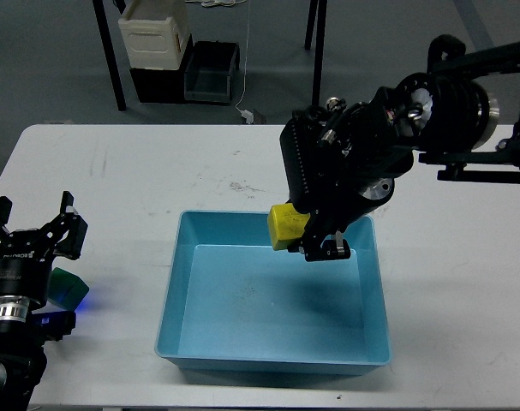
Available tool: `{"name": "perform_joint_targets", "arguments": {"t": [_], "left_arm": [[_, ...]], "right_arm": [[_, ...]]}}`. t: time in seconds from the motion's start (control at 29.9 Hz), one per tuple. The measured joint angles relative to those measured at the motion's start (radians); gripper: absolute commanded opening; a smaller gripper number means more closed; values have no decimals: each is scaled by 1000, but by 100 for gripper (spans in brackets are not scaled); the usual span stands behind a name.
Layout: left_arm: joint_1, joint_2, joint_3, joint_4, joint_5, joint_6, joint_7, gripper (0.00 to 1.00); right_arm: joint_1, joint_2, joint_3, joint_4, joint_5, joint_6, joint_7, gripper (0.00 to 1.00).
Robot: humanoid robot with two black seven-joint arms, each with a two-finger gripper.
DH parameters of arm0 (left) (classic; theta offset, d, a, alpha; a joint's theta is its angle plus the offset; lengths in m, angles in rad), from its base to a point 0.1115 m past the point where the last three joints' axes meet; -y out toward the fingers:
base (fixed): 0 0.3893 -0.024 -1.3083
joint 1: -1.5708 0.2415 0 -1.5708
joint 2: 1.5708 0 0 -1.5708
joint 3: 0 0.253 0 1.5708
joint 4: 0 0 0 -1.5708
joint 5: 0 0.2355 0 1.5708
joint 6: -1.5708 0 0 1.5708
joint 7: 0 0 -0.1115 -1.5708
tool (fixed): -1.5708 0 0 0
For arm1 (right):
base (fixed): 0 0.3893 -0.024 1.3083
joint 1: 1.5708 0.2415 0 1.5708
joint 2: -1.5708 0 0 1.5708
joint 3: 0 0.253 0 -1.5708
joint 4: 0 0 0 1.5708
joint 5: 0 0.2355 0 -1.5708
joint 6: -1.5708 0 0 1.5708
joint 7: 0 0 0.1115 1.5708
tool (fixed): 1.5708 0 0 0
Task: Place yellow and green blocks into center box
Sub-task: 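Lift the yellow cube with the right gripper and lower it into the bin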
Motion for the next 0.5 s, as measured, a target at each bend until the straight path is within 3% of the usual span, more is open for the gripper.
{"name": "perform_joint_targets", "arguments": {"t": [0.43, 0.5], "left_arm": [[-10, 0, -1, 14, -1, 0, 1, 100], [-11, 0, -2, 14, -1, 0, 0, 100]], "right_arm": [[-175, 113, -94, -97, -13, 1, 0, 8], [-205, 120, -99, -123, -13, 1, 0, 14]]}}
